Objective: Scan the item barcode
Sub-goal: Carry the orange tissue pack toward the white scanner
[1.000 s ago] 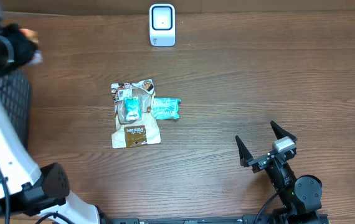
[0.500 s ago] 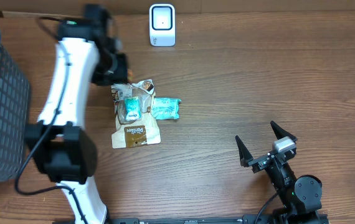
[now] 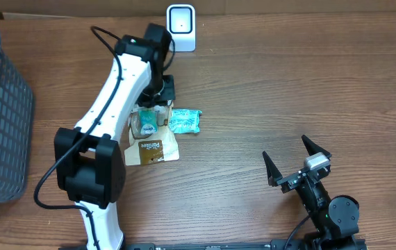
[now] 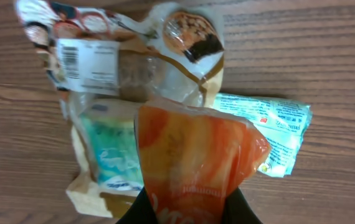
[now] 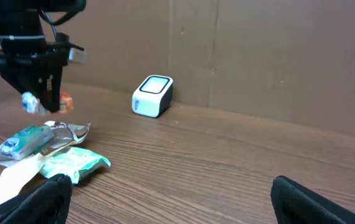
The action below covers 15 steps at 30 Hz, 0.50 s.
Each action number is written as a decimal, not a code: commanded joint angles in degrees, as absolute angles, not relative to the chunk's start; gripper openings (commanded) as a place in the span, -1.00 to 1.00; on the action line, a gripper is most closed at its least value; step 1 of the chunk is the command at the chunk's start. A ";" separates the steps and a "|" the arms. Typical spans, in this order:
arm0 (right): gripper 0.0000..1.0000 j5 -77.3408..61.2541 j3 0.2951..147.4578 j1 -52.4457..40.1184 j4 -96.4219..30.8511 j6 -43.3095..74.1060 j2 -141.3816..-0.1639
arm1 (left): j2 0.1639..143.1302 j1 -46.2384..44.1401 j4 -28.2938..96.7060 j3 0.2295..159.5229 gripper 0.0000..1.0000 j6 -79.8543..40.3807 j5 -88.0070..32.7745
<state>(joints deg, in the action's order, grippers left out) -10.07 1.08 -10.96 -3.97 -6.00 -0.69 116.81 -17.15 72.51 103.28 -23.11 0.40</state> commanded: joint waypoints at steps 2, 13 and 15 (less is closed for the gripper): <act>0.99 -9.72 0.45 -10.85 -3.68 -5.78 -0.16 | 116.81 -19.73 70.83 100.42 -0.62 -25.96 1.58; 1.00 -9.72 0.45 -10.85 -3.68 -5.78 -0.16 | 116.79 -20.16 71.33 99.59 -0.03 -25.87 1.96; 1.00 -9.72 0.45 -10.85 -3.68 -5.78 -0.16 | 116.79 -20.16 71.31 99.59 0.05 -25.12 1.96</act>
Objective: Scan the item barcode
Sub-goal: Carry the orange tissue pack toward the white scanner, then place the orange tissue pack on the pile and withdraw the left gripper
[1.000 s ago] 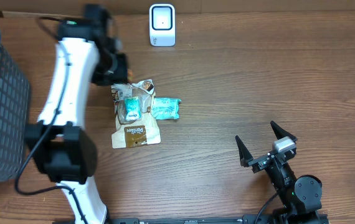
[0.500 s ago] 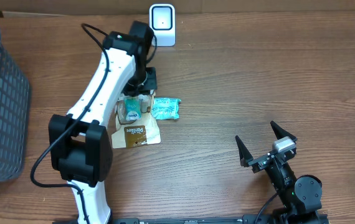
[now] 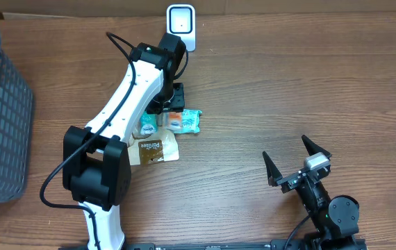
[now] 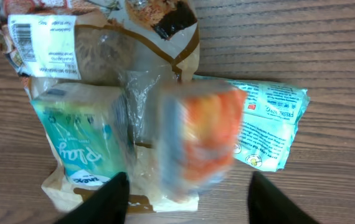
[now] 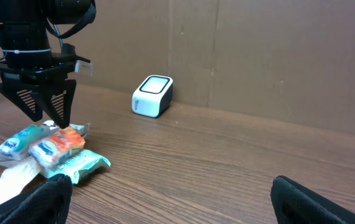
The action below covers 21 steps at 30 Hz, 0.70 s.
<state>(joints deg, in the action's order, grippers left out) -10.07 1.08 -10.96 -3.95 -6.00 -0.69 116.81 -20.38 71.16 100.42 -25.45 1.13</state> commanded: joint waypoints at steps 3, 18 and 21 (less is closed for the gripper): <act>1.00 -9.72 0.45 -10.85 -3.68 -5.78 -0.16 | 116.77 -20.14 71.05 99.77 0.07 -22.31 2.37; 1.00 -9.72 0.45 -10.85 -3.68 -5.78 -0.16 | 110.26 -4.38 86.63 136.90 0.22 -19.29 4.95; 1.00 -9.72 0.45 -10.85 -3.68 -5.78 -0.16 | 108.44 3.38 88.66 144.24 0.35 -18.83 5.58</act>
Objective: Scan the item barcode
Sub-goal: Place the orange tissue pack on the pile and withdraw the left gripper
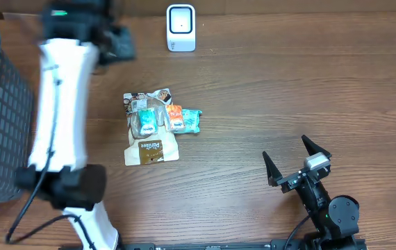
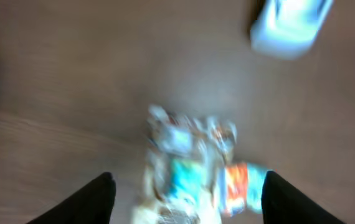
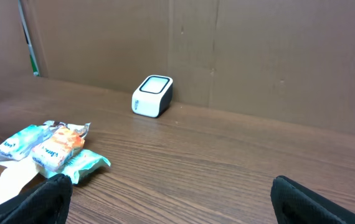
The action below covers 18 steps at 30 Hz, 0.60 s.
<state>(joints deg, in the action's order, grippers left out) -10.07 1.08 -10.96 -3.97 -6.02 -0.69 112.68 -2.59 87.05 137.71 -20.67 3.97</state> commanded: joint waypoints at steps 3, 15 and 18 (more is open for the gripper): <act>1.00 -9.72 0.45 -10.85 -3.70 -5.78 -0.16 | 107.04 12.91 89.93 147.61 0.48 -18.83 5.82; 0.99 -9.72 0.45 -10.85 -3.68 -5.78 -0.16 | 110.85 43.53 88.68 140.59 0.95 -21.71 3.40; 1.00 -9.72 0.45 -10.85 -3.68 -5.78 -0.16 | 111.87 45.80 85.01 135.33 0.95 -21.91 3.44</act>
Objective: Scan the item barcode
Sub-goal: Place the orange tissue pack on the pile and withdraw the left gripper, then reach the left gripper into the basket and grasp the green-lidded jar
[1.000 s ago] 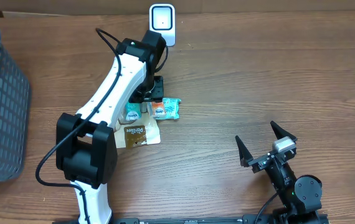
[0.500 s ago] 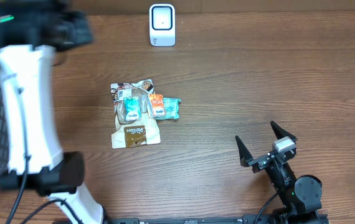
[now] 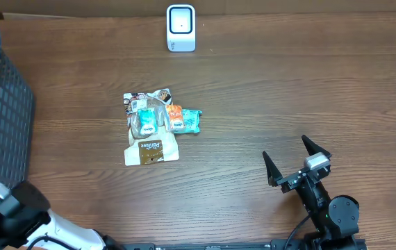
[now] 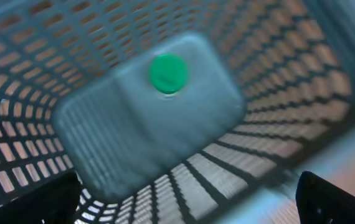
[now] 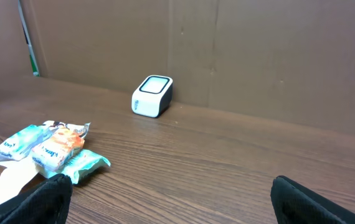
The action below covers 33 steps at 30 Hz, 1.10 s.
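The white barcode scanner [image 3: 180, 28] stands at the table's back edge, also seen in the right wrist view [image 5: 152, 95]. An orange packet [image 3: 175, 118] lies on a pile with a teal packet [image 3: 191, 121] and a brown bag [image 3: 151, 150]. My left gripper [image 4: 184, 208] is open above the grey basket [image 4: 265, 93], looking down at a green-capped item [image 4: 168, 73] on its floor. Only a part of the left arm [image 3: 10, 215] shows overhead. My right gripper [image 3: 297, 167] rests open at the front right, nothing between its fingers [image 5: 324, 202].
The mesh basket [image 3: 3, 104] stands at the table's left edge. A cardboard wall [image 5: 258, 56] runs behind the scanner. The pile of packets [image 5: 47, 149] lies left of the middle, well away from the right gripper.
My left arm was stretched over the table's back left, its camera on the pile and scanner. Now its open gripper looks into the basket, the arm nearly out of the overhead view.
My left gripper was shut on the orange packet just above the pile. Then it stood open and the packet lay on the pile. Then the arm was at the back left, and now the gripper is over the basket. The right arm has stayed still.
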Each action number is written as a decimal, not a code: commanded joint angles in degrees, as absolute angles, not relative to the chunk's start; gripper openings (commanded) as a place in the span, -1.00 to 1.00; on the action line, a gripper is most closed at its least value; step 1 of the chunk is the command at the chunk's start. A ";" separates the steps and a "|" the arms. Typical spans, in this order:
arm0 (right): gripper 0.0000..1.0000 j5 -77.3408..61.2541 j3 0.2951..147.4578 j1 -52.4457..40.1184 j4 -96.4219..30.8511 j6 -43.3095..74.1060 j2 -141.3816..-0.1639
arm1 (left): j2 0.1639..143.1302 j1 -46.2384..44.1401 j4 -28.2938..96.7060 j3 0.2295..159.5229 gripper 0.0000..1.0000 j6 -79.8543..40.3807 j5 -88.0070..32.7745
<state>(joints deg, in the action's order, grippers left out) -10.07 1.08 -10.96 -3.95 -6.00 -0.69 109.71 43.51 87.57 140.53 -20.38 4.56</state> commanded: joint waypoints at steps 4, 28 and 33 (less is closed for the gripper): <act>1.00 -9.72 0.45 -10.85 -3.68 -5.78 -0.16 | 112.31 47.22 76.05 125.51 0.90 -22.13 4.54; 1.00 -9.72 0.45 -10.85 -3.68 -5.78 -0.16 | 120.68 46.68 38.24 101.65 1.00 -9.17 6.02; 1.00 -9.72 0.45 -10.85 -3.68 -5.78 -0.16 | 123.31 46.70 36.86 101.65 0.99 -8.75 5.85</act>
<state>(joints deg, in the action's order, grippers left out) -10.09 1.08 -10.96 -3.97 -5.98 -0.69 121.82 47.24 37.58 102.21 -10.26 5.65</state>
